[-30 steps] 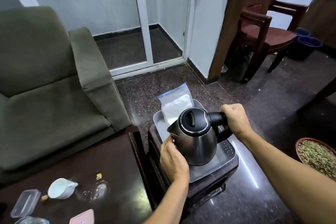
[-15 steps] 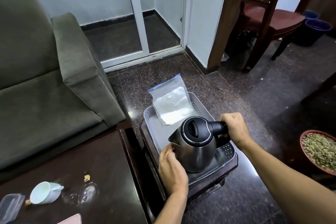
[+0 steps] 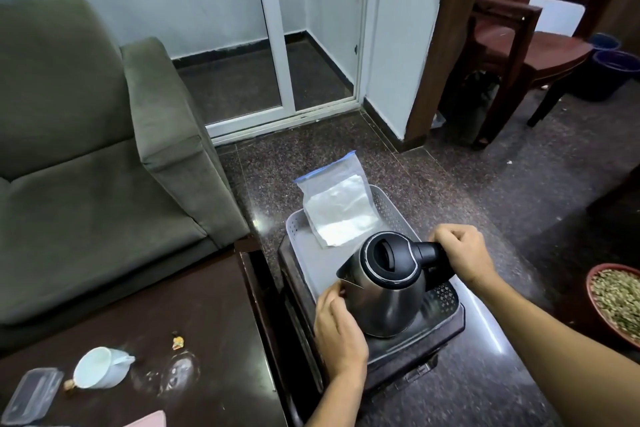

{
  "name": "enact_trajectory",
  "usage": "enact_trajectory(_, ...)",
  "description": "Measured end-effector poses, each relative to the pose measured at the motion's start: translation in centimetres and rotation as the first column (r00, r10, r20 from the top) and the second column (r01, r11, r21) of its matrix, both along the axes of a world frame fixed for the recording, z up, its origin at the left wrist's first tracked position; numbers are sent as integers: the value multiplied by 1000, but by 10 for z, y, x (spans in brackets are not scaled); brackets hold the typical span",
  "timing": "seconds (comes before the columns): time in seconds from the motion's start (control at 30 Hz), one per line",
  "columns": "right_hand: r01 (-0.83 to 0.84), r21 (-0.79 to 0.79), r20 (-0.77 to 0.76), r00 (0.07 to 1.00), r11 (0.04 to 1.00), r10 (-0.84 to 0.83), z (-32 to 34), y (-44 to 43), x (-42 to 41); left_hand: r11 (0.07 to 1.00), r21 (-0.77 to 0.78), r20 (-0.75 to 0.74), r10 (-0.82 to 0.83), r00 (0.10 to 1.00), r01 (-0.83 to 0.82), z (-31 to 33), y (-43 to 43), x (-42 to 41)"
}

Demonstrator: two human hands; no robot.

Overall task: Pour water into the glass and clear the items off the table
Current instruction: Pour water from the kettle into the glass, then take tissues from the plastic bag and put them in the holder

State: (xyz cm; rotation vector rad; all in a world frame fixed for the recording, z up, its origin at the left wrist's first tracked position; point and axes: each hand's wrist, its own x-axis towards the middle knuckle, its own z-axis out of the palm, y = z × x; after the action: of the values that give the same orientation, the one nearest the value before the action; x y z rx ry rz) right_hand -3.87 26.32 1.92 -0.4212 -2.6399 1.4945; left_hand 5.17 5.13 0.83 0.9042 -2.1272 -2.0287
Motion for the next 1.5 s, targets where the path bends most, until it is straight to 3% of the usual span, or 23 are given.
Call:
enact_trajectory(0.17, 277, 85, -225, 941, 957, -252, 43, -36, -6, 1000, 10, 26, 5, 1000, -5, 28, -36, -18)
enact_trajectory(0.27, 183, 214, -331, 938, 960, -105, 86, -96, -23, 998, -53, -23, -33, 999, 32, 59, -68, -33)
enact_trajectory(0.37, -26, 374, -245, 961, 927, 125, 123, -162, -31, 985, -122, -44, -130, 991, 123, 92, -100, -53)
enact_trajectory(0.5, -200, 510, -41, 966, 836, 256, 152, -206, -29, 943, -189, -1, -280, 960, 274, 128, -128, -69)
enact_trajectory(0.77, -294, 559, 287, 946, 775, 152, 143, -196, -56, 933, -179, 53, -309, 950, 313, 111, -118, -104)
enact_trajectory(0.97, -320, 551, 316, 935, 771, 162, 92, -181, -117, 940, -181, 110, -273, 956, 289, 65, -89, -163)
enact_trajectory(1.13, -406, 737, 280, 911, 540, 303, 54, -179, -171, 951, -204, 192, -196, 962, 234, 29, -70, -222)
enact_trajectory(1.3, -570, 725, 432, 813, 387, 390, 33, -177, -220, 977, -108, 284, -148, 947, 185, -4, -69, -266)
enact_trajectory(1.5, -669, 688, 504, 720, 281, 477, 9, -180, -236, 991, -3, 152, -132, 979, 134, -32, -69, -284)
